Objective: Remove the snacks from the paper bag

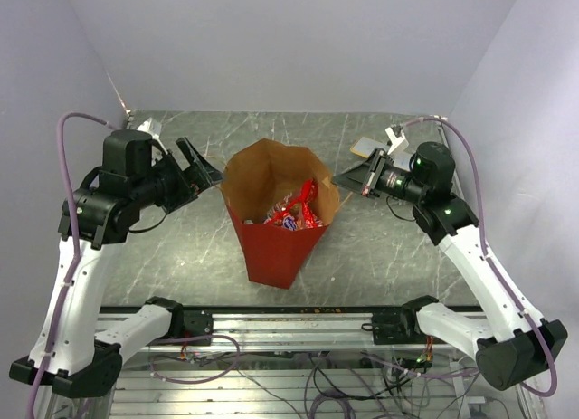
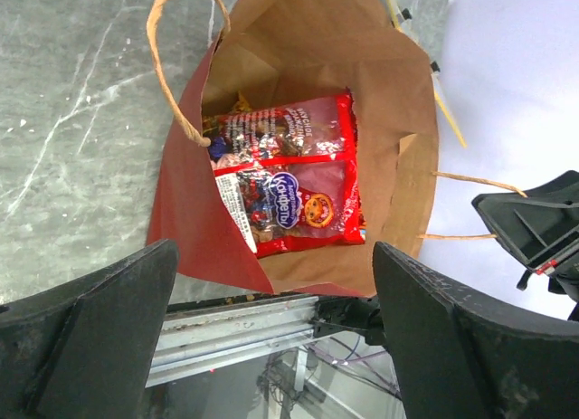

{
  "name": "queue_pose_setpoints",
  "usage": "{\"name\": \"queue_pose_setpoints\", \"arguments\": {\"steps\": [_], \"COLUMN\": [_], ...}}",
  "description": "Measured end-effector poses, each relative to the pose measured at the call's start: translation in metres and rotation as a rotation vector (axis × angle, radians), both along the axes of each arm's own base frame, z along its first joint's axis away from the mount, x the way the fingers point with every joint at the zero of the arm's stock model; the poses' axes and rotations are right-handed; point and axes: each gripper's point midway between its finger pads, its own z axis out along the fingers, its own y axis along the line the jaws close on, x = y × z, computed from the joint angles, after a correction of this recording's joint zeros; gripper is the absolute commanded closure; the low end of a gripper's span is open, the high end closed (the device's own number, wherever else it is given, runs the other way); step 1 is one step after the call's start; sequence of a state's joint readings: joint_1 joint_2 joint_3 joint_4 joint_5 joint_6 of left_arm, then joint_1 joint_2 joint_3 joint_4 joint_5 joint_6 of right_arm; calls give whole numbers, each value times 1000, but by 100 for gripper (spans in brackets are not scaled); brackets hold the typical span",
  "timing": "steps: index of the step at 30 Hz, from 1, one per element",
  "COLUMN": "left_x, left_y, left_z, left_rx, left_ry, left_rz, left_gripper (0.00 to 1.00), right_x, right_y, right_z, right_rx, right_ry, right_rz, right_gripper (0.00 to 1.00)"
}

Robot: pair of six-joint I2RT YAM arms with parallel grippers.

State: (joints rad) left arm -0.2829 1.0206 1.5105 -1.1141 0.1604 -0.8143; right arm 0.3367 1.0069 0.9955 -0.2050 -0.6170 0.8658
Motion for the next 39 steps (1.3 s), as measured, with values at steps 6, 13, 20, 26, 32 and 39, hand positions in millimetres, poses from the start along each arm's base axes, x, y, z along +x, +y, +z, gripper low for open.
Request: {"name": "queue_pose_setpoints", "arguments": {"steps": [6, 13, 20, 26, 32, 39], "left_x": [7, 22, 19, 26, 35, 76], "left_y": [-12, -24, -27, -34, -48, -62], "left_z": [12, 15, 23, -4, -60, -91], "left_rx": [-32, -38, -66, -68, -112, -118], "left_ry": [-2, -15, -82, -21, 119, 177], "left_rz": [-48, -112, -132, -157, -179, -173], "left_gripper": [1, 0, 0, 2, 1, 5], "right_x": [-4, -10, -10, -11, -14, -22], "right_y": [-6, -32, -54, -73, -70, -66], "right_z": [3, 19, 27, 37, 35, 30], "right_rx": [-83, -255, -425, -558, -554, -511], "right_ry": [57, 48, 39, 17, 23, 28], "right_rz": [-4, -83, -112, -129, -98, -86], "right_gripper": [100, 100, 100, 100, 100, 100]}}
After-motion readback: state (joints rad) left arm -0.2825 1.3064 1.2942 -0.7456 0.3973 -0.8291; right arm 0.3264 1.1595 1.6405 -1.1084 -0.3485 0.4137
